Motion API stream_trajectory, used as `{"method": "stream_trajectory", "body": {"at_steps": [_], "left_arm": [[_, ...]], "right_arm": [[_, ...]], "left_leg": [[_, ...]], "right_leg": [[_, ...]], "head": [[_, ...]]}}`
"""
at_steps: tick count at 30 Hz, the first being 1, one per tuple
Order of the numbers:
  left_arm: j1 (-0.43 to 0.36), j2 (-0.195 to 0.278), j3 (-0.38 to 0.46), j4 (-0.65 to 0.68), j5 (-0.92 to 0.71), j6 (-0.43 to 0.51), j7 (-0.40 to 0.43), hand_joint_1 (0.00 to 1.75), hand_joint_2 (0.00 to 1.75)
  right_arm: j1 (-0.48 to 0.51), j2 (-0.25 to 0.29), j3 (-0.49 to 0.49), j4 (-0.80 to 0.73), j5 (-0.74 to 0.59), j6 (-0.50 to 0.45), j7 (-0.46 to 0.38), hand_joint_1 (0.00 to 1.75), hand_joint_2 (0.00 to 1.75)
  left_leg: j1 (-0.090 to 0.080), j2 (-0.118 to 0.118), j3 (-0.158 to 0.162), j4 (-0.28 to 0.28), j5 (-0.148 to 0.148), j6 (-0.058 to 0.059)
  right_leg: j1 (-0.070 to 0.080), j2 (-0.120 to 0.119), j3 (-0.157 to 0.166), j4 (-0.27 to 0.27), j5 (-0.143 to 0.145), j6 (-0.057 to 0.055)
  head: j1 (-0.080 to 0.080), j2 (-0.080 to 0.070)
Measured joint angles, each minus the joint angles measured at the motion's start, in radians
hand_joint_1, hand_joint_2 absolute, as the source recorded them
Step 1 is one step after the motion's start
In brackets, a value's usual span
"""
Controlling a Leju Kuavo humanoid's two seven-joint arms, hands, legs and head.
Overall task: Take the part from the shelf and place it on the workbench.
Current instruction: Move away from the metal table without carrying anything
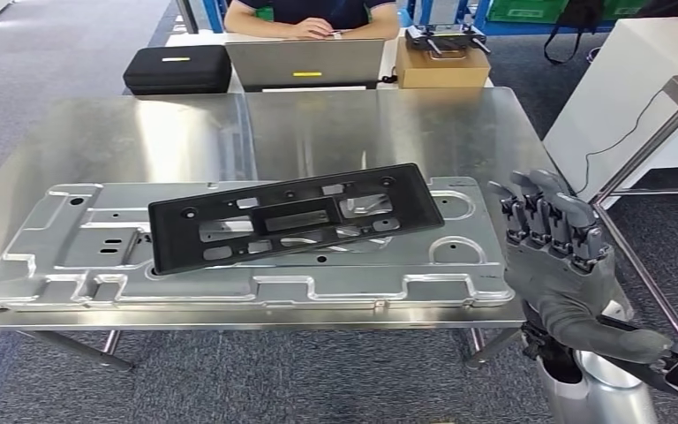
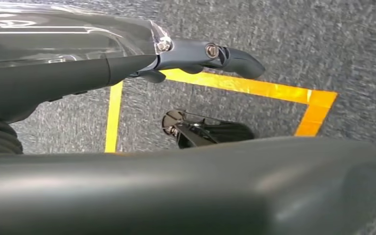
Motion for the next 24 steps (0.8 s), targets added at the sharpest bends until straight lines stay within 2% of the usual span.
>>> {"method": "stream_trajectory", "body": {"at_steps": [2,3,4,6,7,8,9,11,12,13,14,15,17,18,19,22,23,24], "left_arm": [[-0.001,0.000,0.000,0.000,-0.004,0.001,0.003,0.00,0.00],[-0.001,0.000,0.000,0.000,-0.006,0.002,0.004,0.00,0.00],[-0.001,0.001,0.000,0.000,-0.009,0.002,0.005,0.00,0.00],[0.001,0.000,0.000,0.000,-0.011,0.003,0.005,0.00,0.00],[0.001,0.000,0.000,0.000,-0.012,0.003,0.005,0.00,0.00],[0.001,0.000,0.000,0.000,-0.012,0.003,0.004,0.00,0.00],[0.000,0.000,0.000,0.000,-0.013,0.003,0.002,0.00,0.00],[0.000,0.002,0.000,0.000,-0.018,0.003,-0.004,0.00,0.00],[0.001,0.004,0.000,0.000,-0.022,0.002,-0.008,0.00,0.00],[0.001,0.006,0.000,0.000,-0.026,0.001,-0.012,0.00,0.00],[0.001,0.010,0.000,0.000,-0.029,-0.001,-0.014,0.00,0.00],[0.000,0.013,0.000,0.000,-0.032,-0.002,-0.016,0.00,0.00],[-0.001,0.019,0.000,0.000,-0.037,-0.005,-0.017,0.00,0.00],[-0.001,0.021,-0.001,0.000,-0.039,-0.005,-0.016,0.00,0.00],[-0.002,0.023,-0.001,0.000,-0.041,-0.006,-0.014,0.00,0.00],[-0.003,0.028,-0.001,0.000,-0.043,-0.006,-0.014,0.00,0.00],[-0.003,0.030,-0.001,0.000,-0.043,-0.006,-0.015,0.00,0.00],[-0.003,0.032,-0.001,0.000,-0.044,-0.006,-0.016,0.00,0.00]], "right_arm": [[0.004,0.000,0.002,-0.005,-0.006,0.009,0.000,0.00,0.00],[0.006,0.001,0.003,-0.007,-0.009,0.015,0.000,0.00,0.00],[0.008,0.002,0.005,-0.008,-0.011,0.021,0.000,0.00,0.00],[0.013,0.006,0.008,-0.010,-0.016,0.029,0.000,0.00,0.00],[0.016,0.007,0.009,-0.011,-0.017,0.032,0.000,0.00,0.00],[0.018,0.008,0.009,-0.012,-0.019,0.033,0.000,0.00,0.00],[0.021,0.008,0.010,-0.013,-0.022,0.035,0.000,0.00,0.00],[0.033,0.008,0.011,-0.016,-0.026,0.042,0.000,0.00,0.00],[0.044,0.009,0.011,-0.021,-0.027,0.047,0.000,0.00,0.00],[0.058,0.009,0.010,-0.029,-0.028,0.052,0.000,0.00,0.00],[0.074,0.009,0.008,-0.039,-0.030,0.057,0.000,0.00,0.00],[0.090,0.010,0.005,-0.050,-0.032,0.065,0.000,0.00,0.00],[0.120,0.015,-0.003,-0.070,-0.036,0.085,0.000,0.00,0.00],[0.134,0.019,-0.008,-0.080,-0.036,0.095,0.000,0.00,0.00],[0.147,0.022,-0.013,-0.087,-0.035,0.103,0.000,0.00,0.00],[0.183,0.029,-0.023,-0.097,-0.031,0.105,0.000,0.00,0.00],[0.191,0.030,-0.023,-0.096,-0.031,0.101,0.000,0.00,0.00],[0.199,0.032,-0.024,-0.095,-0.031,0.099,0.000,0.00,0.00]], "left_leg": [[-0.005,0.000,0.092,-0.147,0.048,0.015],[-0.009,-0.001,0.121,-0.198,0.060,0.020],[-0.013,-0.001,0.133,-0.224,0.064,0.024],[-0.015,0.000,0.129,-0.234,0.073,0.029],[-0.013,0.002,0.125,-0.238,0.081,0.033],[-0.011,0.005,0.118,-0.242,0.091,0.040],[-0.009,0.007,0.108,-0.245,0.103,0.045],[-0.010,0.011,0.082,-0.242,0.120,0.052],[-0.011,0.012,0.069,-0.239,0.128,0.053],[-0.011,0.012,0.057,-0.236,0.135,0.054],[-0.011,0.012,0.045,-0.231,0.141,0.053],[-0.011,0.012,0.034,-0.226,0.145,0.052],[-0.013,0.012,0.017,-0.215,0.153,0.046],[-0.014,0.012,0.012,-0.211,0.157,0.041],[-0.015,0.012,0.009,-0.208,0.162,0.035],[-0.012,0.011,0.003,-0.210,0.180,0.017],[-0.012,0.011,-0.002,-0.208,0.174,0.011],[-0.011,0.010,-0.011,-0.194,0.152,0.005]], "right_leg": [[0.002,0.000,-0.005,0.000,0.009,0.006],[0.002,-0.001,-0.007,0.000,0.014,0.011],[0.001,-0.001,-0.009,0.000,0.019,0.017],[-0.001,-0.001,-0.013,-0.002,0.031,0.030],[-0.001,0.001,-0.017,0.001,0.027,0.036],[-0.001,0.002,-0.023,0.014,0.008,0.040],[-0.001,0.004,-0.035,0.046,-0.026,0.042],[-0.001,0.006,-0.066,0.159,-0.117,0.046],[-0.002,0.006,-0.077,0.216,-0.146,0.048],[-0.001,0.006,-0.074,0.249,-0.155,0.050],[-0.001,0.006,-0.054,0.245,-0.143,0.051],[-0.001,0.006,-0.017,0.204,-0.119,0.051],[0.000,0.005,0.083,0.060,-0.081,0.045],[0.002,0.005,0.117,0.003,-0.075,0.041],[0.005,0.006,0.136,-0.032,-0.076,0.037],[0.007,0.005,0.131,-0.048,-0.065,0.018],[0.005,0.003,0.122,-0.050,-0.055,0.011],[0.002,0.001,0.111,-0.053,-0.043,0.003]], "head": [[0.000,0.000],[0.000,0.000],[0.000,0.000],[0.000,0.000],[0.001,0.000],[0.001,0.000],[0.002,0.000],[0.004,0.000],[0.004,0.000],[0.004,0.000],[0.004,0.000],[0.004,0.000],[0.004,0.000],[0.004,0.000],[0.003,0.000],[0.003,0.000],[0.003,0.000],[0.003,0.000]]}}
